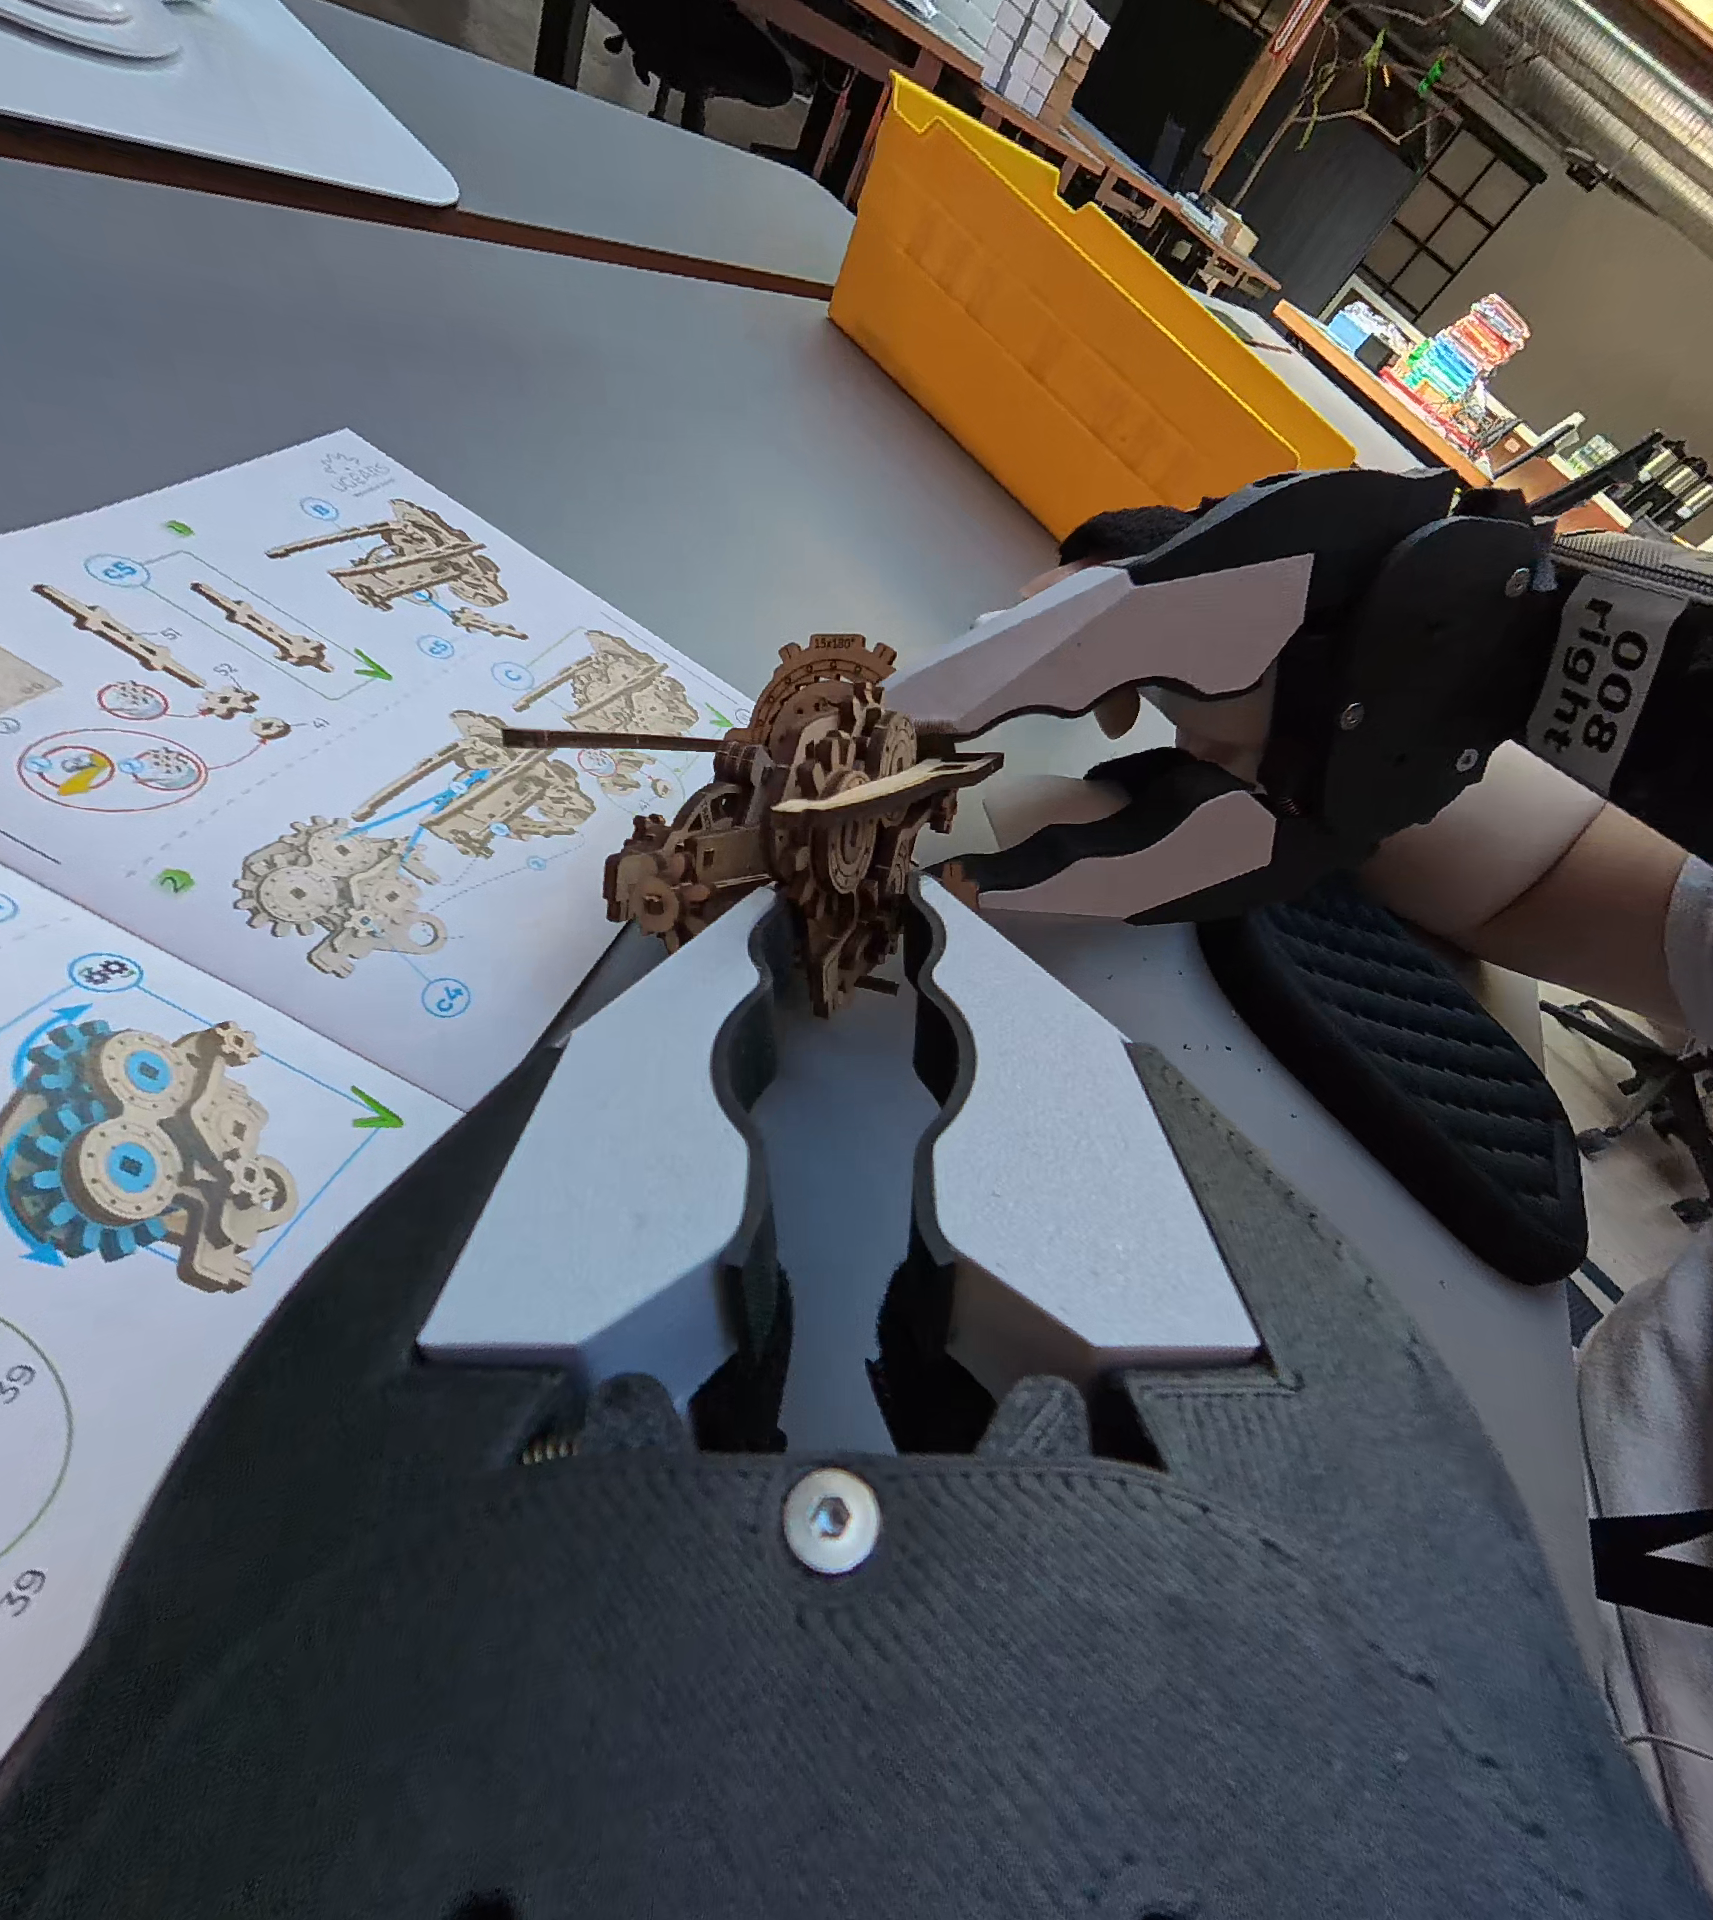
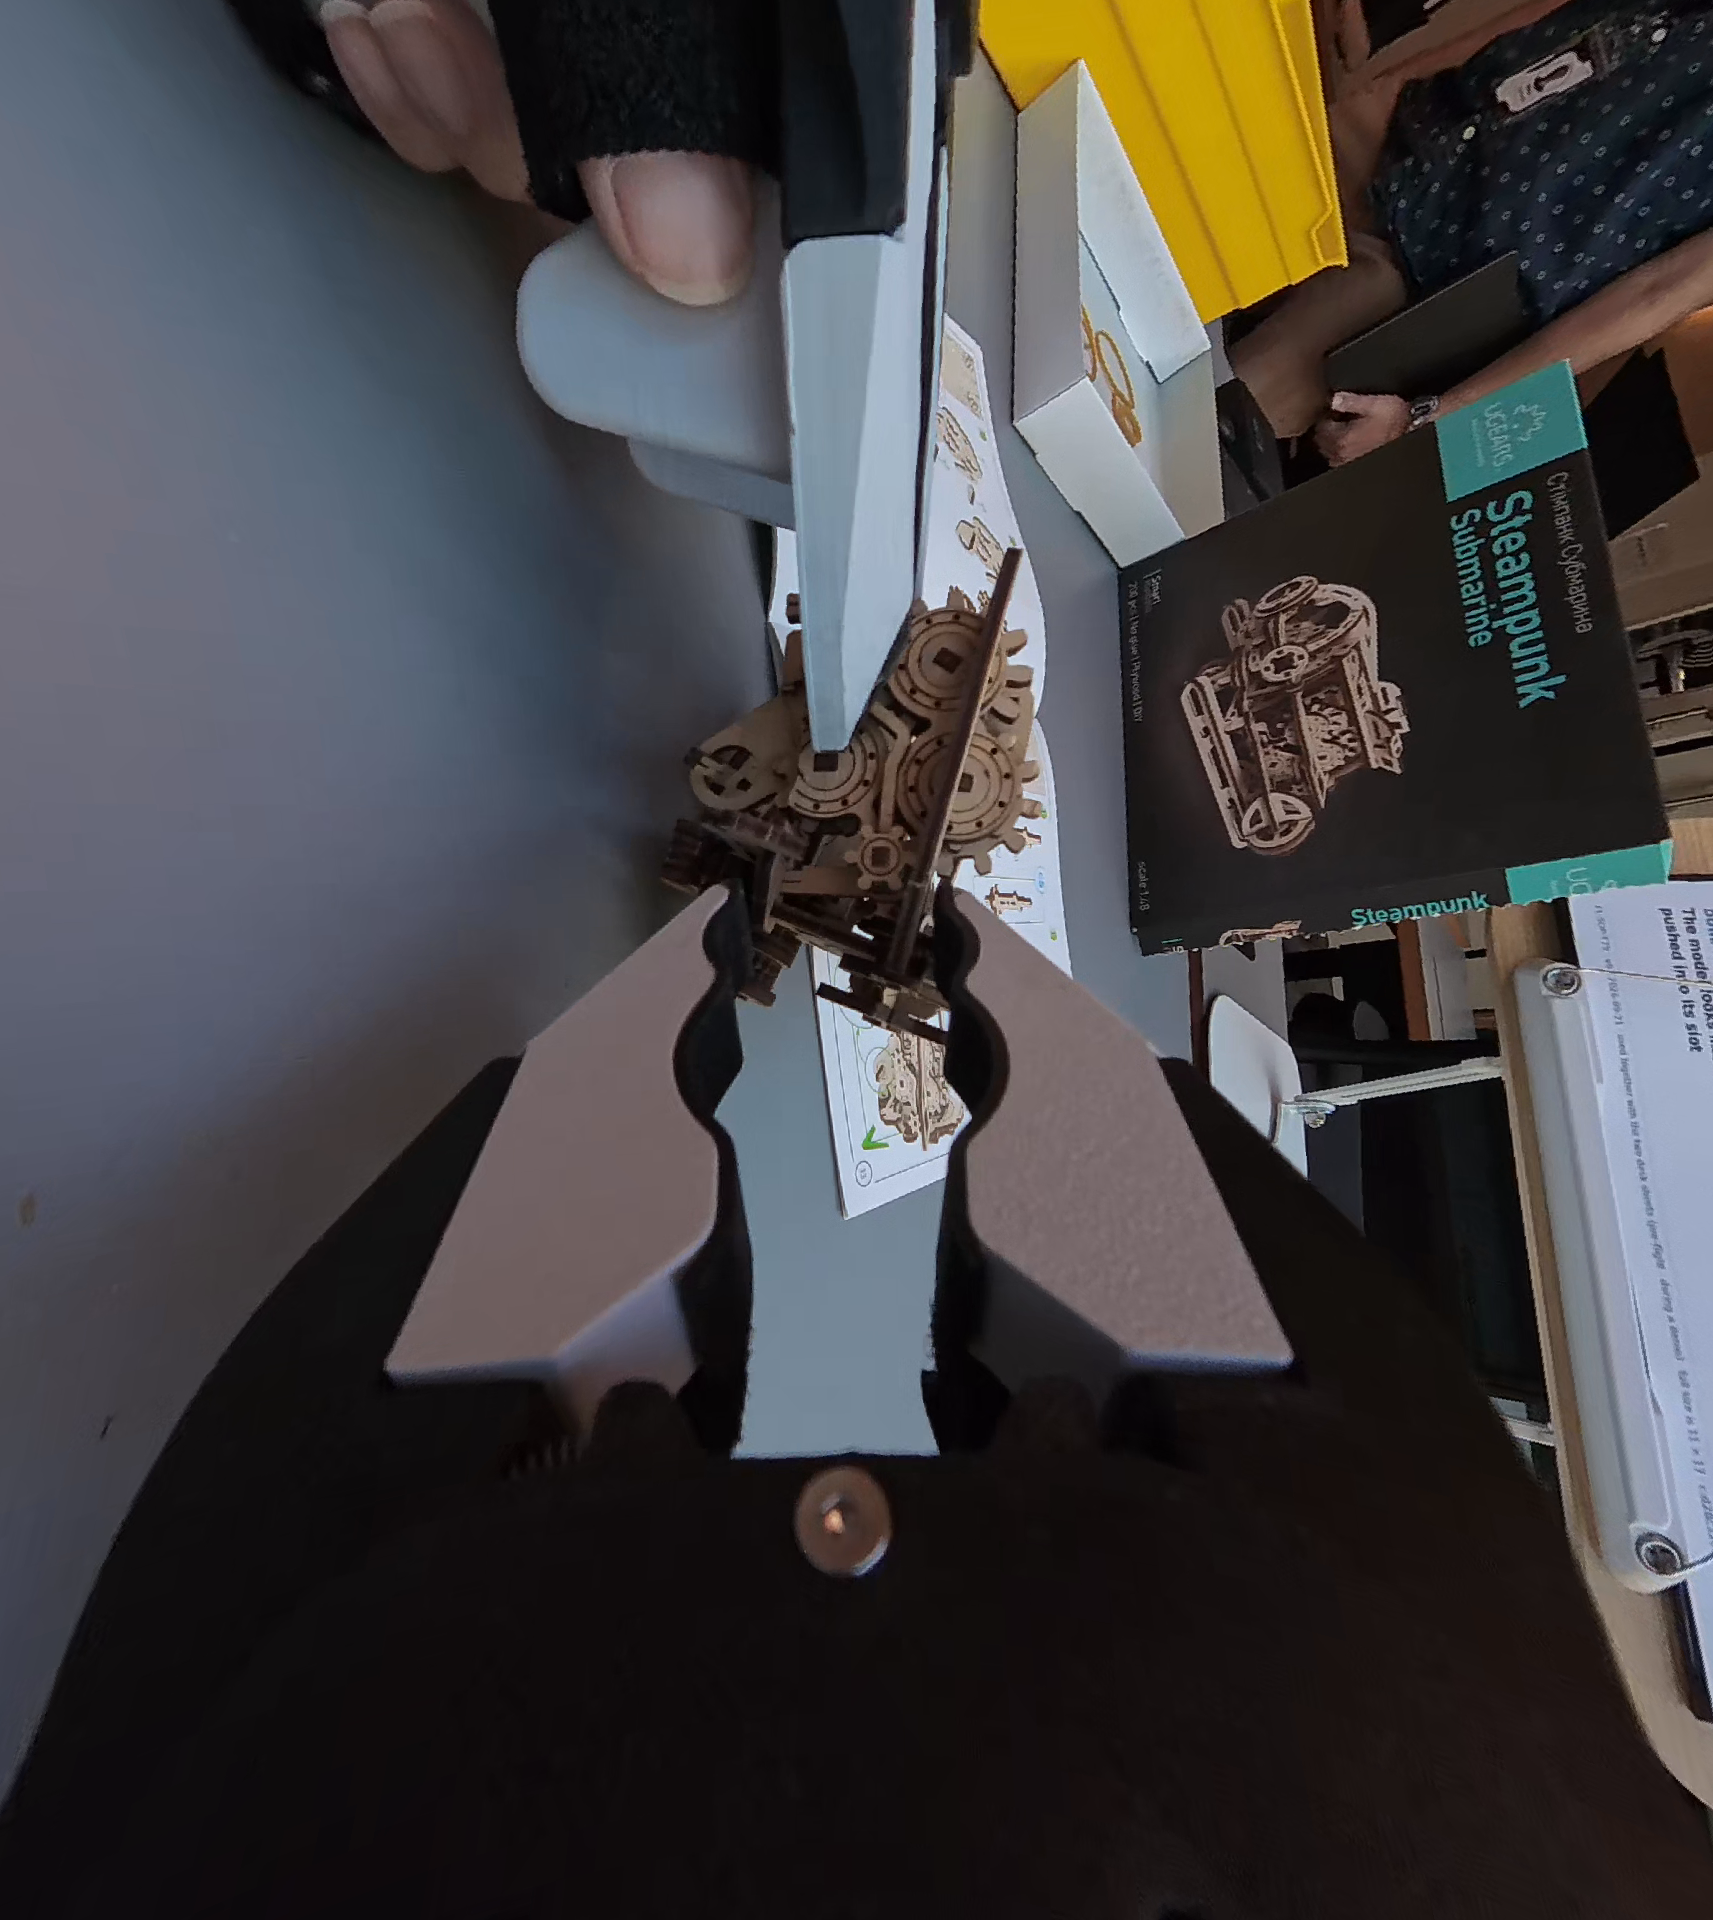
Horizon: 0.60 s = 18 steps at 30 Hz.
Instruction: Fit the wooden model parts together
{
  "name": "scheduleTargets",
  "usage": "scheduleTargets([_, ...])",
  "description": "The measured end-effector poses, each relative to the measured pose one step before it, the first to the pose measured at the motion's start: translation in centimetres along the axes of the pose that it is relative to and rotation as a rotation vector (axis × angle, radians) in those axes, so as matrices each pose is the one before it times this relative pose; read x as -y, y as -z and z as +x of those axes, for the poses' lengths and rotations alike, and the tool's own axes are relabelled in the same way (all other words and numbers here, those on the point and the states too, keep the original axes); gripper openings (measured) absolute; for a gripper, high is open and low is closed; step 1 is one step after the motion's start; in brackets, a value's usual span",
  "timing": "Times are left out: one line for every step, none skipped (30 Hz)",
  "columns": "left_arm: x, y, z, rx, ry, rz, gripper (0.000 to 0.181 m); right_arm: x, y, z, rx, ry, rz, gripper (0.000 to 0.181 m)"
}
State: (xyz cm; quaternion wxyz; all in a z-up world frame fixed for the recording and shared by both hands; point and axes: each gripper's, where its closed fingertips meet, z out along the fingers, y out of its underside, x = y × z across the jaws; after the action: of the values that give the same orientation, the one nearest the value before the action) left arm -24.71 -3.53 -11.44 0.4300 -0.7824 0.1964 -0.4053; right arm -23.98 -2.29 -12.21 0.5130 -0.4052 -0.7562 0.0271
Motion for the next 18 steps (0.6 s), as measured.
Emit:
scheduleTargets([-0.019, 0.013, -0.026, -0.0006, 0.0019, -0.0015, 0.018, -0.001, -0.020, 0.103, -0.0058, 0.0054, -0.0042, 0.036])
scheduleTargets([-0.022, 0.012, 0.005, 0.0004, -0.0009, -0.0017, 0.019, 0.009, -0.003, 0.158, -0.0082, 0.0034, -0.0043, 0.040])
scheduleTargets([-0.028, -0.017, 0.015, 0.0005, -0.0028, -0.0021, 0.019, -0.011, -0.019, 0.015, 0.0041, 0.0011, -0.0052, 0.041])
scheduleTargets([-0.032, -0.021, 0.033, 0.0012, -0.0045, -0.0027, 0.018, -0.039, -0.012, -0.059, 0.0083, 0.0055, -0.0065, 0.041])
scheduleTargets([-0.022, -0.015, 0.015, 0.0023, -0.0048, -0.0016, 0.019, 0.007, -0.002, 0.009, -0.0004, 0.0116, -0.0026, 0.042])
scheduleTargets([-0.016, -0.022, 0.013, 0.0016, -0.0032, -0.0014, 0.019, 0.036, -0.012, -0.085, 0.0030, 0.0145, -0.0002, 0.041])
scheduleTargets([0.022, 0.011, -0.013, 0.0024, -0.0012, 0.0015, 0.018, -0.005, -0.014, -0.253, 0.0102, 0.0174, -0.0037, 0.034])
scheduleTargets([-0.004, 0.021, -0.025, 0.0020, 0.0011, 0.0000, 0.018, 0.011, -0.022, -0.073, -0.0056, 0.0187, -0.0029, 0.033])
scheduleTargets([-0.050, -0.010, -0.014, 0.0006, 0.0022, -0.0026, 0.018, -0.023, -0.034, -0.025, -0.0067, 0.0185, -0.0063, 0.033])
scheduleTargets([-0.042, -0.014, 0.003, -0.0002, 0.0015, -0.0026, 0.018, -0.015, 0.002, -0.018, -0.0003, 0.0174, -0.0066, 0.032])
scheduleTargets([-0.011, -0.012, -0.003, 0.0004, 0.0012, -0.0006, 0.018, -0.026, 0.016, 0.000, 0.0018, 0.0102, -0.0064, 0.032])
scheduleTargets([0.015, 0.011, -0.013, 0.0012, 0.0013, 0.0015, 0.019, 0.005, 0.002, 0.013, 0.0019, -0.0006, -0.0014, 0.032])
scheduleTargets([0.018, 0.010, -0.013, 0.0010, 0.0008, 0.0016, 0.018, 0.005, -0.029, 0.026, 0.0020, -0.0099, 0.0045, 0.032])
scheduleTargets([0.021, 0.014, -0.002, -0.0004, 0.0014, 0.0015, 0.018, 0.005, -0.018, 0.018, 0.0033, -0.0161, 0.0090, 0.032])
scheduleTargets([0.030, 0.006, -0.003, -0.0015, 0.0026, 0.0018, 0.019, -0.005, -0.013, 0.016, 0.0068, -0.0233, 0.0097, 0.032])
scheduleTargets([0.043, 0.026, 0.016, -0.0028, 0.0042, 0.0031, 0.019, 0.003, 0.014, 0.040, 0.0077, -0.0266, 0.0077, 0.033])
scheduleTargets([0.049, 0.022, 0.038, -0.0049, 0.0058, 0.0036, 0.019, 0.085, 0.049, 0.019, 0.0074, -0.0280, 0.0124, 0.033])
scheduleTargets([0.026, 0.038, 0.042, -0.0062, 0.0080, 0.0036, 0.019, 0.081, 0.063, 0.002, 0.0060, -0.0252, 0.0112, 0.033])
